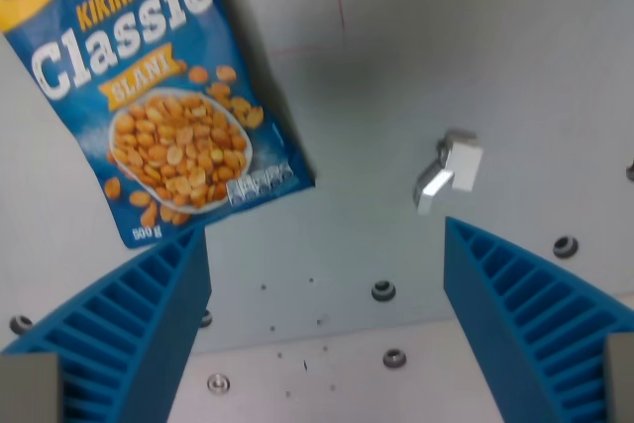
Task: Move in base positive x
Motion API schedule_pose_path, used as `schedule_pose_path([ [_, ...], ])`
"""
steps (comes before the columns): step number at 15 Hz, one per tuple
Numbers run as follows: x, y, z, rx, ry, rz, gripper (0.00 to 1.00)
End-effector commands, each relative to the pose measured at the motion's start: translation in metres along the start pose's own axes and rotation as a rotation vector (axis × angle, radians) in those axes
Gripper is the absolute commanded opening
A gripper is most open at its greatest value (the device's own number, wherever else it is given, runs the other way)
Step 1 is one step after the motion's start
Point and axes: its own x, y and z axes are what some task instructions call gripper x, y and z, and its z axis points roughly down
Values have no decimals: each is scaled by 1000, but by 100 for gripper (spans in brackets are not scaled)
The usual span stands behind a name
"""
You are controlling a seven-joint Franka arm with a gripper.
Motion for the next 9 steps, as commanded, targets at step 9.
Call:
schedule_pose_path([
  [9,59,-14,1,-1,-21,7,100],
])
